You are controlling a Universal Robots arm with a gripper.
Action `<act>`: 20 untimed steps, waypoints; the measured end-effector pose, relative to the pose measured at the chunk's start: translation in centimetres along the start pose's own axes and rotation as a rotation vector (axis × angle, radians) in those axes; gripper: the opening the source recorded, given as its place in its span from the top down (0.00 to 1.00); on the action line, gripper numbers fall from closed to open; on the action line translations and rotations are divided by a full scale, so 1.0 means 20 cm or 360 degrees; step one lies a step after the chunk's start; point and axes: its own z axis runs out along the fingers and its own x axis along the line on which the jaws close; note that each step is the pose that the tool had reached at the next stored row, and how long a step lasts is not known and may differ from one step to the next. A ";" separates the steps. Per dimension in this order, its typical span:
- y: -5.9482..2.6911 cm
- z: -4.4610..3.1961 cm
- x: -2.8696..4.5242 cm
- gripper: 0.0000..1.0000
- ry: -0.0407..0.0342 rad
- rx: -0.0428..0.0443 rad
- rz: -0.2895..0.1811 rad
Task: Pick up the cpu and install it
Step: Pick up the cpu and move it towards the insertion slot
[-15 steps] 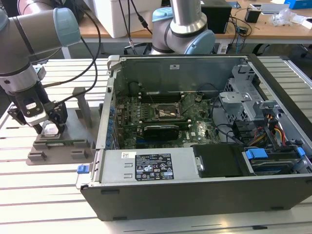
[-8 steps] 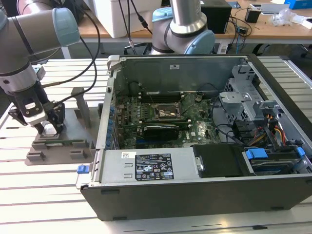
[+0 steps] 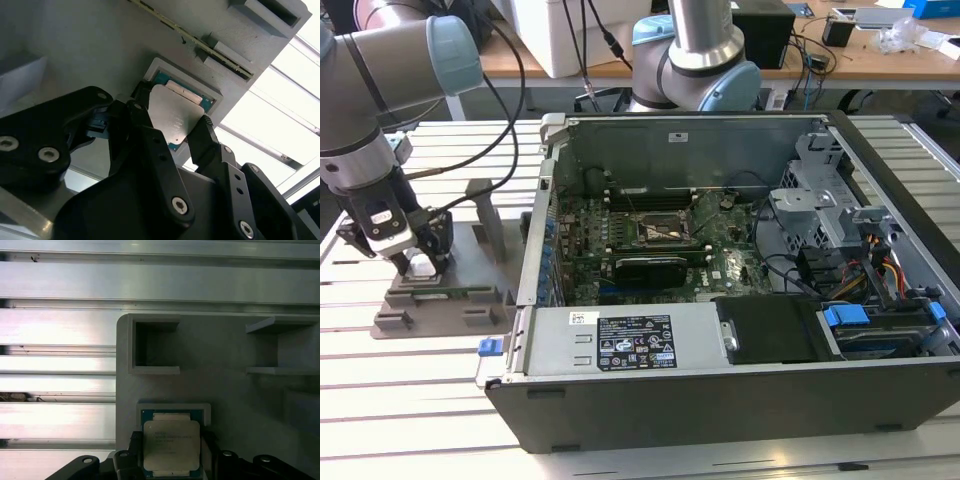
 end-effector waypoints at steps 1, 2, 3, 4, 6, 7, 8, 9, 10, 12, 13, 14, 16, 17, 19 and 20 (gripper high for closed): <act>0.000 0.000 0.001 0.45 0.0000 0.0000 0.0000; 0.000 0.000 0.001 0.45 -0.0001 0.0000 0.0000; 0.000 0.000 0.002 0.45 -0.0001 0.0000 0.0000; 0.000 0.000 0.002 0.45 -0.0001 0.0000 0.0000; 0.000 0.000 0.004 0.45 -0.0001 0.0000 0.0000; 0.000 0.000 0.004 0.45 -0.0002 0.0000 0.0000; 0.000 0.000 0.004 0.45 -0.0001 0.0000 0.0000; 0.000 0.000 0.004 0.45 -0.0002 0.0000 0.0000; 0.000 -0.004 0.004 0.45 -0.0002 0.0000 0.0000; 0.000 -0.027 0.004 0.45 -0.0001 0.0000 0.0000; 0.000 -0.044 0.003 0.45 -0.0002 0.0000 0.0000; 0.000 -0.057 0.003 0.45 -0.0001 0.0000 0.0000; 0.001 -0.094 0.002 0.45 -0.0001 0.0000 0.0000; 0.005 -0.127 0.002 0.45 -0.0001 0.0000 0.0000; 0.006 -0.159 0.000 0.45 -0.0002 0.0001 0.0000; 0.007 -0.183 0.000 0.45 -0.0002 0.0001 0.0000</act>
